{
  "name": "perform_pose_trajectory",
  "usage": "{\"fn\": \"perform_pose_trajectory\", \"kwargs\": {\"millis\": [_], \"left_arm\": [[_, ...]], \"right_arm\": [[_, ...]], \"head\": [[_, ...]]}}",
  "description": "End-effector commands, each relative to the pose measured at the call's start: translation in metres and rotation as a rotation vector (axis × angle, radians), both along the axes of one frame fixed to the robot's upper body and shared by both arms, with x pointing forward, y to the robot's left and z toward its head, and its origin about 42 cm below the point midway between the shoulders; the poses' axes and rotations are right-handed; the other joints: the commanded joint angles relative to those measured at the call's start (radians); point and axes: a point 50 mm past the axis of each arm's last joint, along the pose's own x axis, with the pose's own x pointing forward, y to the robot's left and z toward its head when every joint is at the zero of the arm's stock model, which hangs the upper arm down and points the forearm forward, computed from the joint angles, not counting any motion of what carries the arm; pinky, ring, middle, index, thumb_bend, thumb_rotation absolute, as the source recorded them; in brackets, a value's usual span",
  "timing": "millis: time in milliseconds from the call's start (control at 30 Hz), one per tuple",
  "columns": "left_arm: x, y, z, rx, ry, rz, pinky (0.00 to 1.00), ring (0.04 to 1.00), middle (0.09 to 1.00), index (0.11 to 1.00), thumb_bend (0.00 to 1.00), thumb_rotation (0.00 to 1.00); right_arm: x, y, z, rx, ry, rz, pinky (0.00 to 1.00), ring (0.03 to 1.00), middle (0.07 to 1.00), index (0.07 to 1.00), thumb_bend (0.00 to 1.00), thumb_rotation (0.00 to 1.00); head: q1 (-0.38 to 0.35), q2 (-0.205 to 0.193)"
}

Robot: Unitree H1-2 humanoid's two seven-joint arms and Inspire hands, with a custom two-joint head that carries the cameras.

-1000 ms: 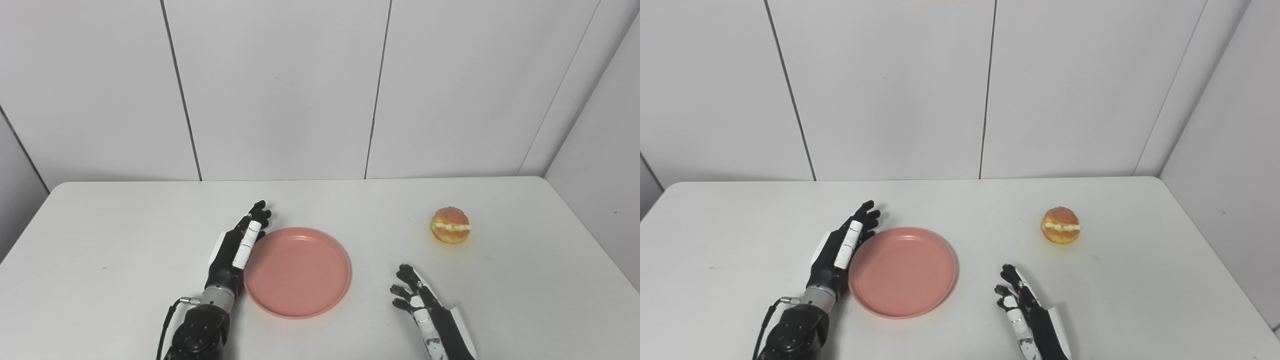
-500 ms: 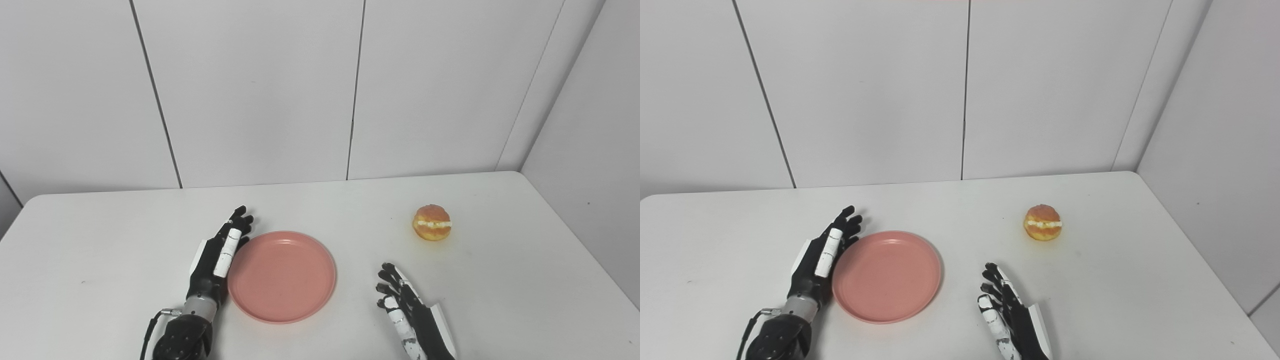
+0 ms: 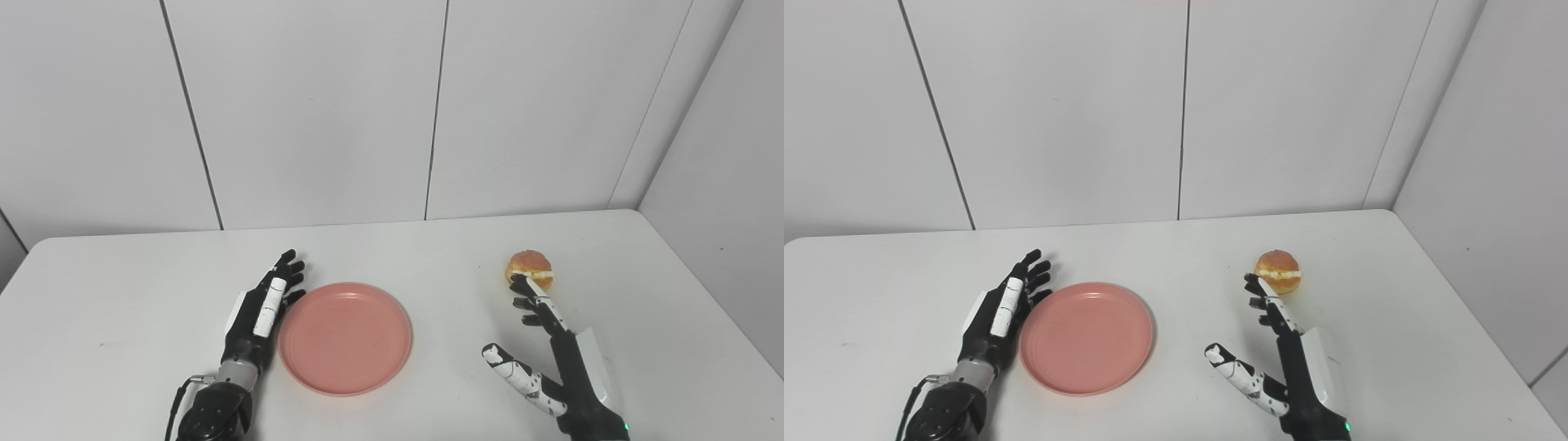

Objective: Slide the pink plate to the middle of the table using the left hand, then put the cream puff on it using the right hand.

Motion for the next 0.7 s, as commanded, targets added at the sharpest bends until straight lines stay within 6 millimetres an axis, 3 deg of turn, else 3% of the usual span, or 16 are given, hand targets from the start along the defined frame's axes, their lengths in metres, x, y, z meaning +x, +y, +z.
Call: {"fn": "perform_pose_trajectory", "kwargs": {"millis": [0, 33, 133, 200, 467, 667], "left_arm": [[0.009, -0.002, 0.014, -0.016, -0.038, -0.016, 0.85, 0.910, 0.900, 0.886, 0.88, 0.92], [0.009, -0.002, 0.014, -0.015, -0.039, -0.016, 0.85, 0.911, 0.901, 0.886, 0.87, 0.92], [0.009, -0.005, 0.014, -0.021, -0.039, -0.022, 0.85, 0.909, 0.904, 0.887, 0.85, 0.92], [0.009, -0.008, 0.013, -0.027, -0.032, -0.024, 0.85, 0.911, 0.906, 0.888, 0.85, 0.92], [0.006, -0.014, 0.011, -0.041, -0.021, -0.027, 0.86, 0.909, 0.900, 0.894, 0.90, 0.92], [0.004, -0.013, 0.009, -0.043, -0.016, -0.025, 0.88, 0.912, 0.904, 0.901, 0.90, 0.93]], "right_arm": [[0.005, -0.009, 0.024, -0.047, -0.062, -0.012, 0.71, 0.814, 0.861, 0.874, 0.95, 0.81], [0.009, -0.012, 0.029, -0.064, -0.074, -0.007, 0.71, 0.812, 0.859, 0.871, 0.95, 0.78], [0.018, -0.020, 0.045, -0.142, -0.081, -0.002, 0.68, 0.790, 0.851, 0.863, 0.99, 0.41], [0.025, -0.026, 0.057, -0.189, -0.073, 0.005, 0.67, 0.792, 0.863, 0.862, 1.00, 0.34], [0.046, -0.045, 0.091, -0.315, -0.047, 0.032, 0.68, 0.842, 0.911, 0.871, 1.00, 0.27], [0.065, -0.054, 0.117, -0.536, -0.019, -0.001, 0.68, 0.847, 0.943, 0.890, 1.00, 0.27]], "head": [[0.001, 0.002], [0.000, 0.000], [0.003, -0.006], [0.005, -0.007], [0.018, -0.009], [0.017, -0.009]]}}
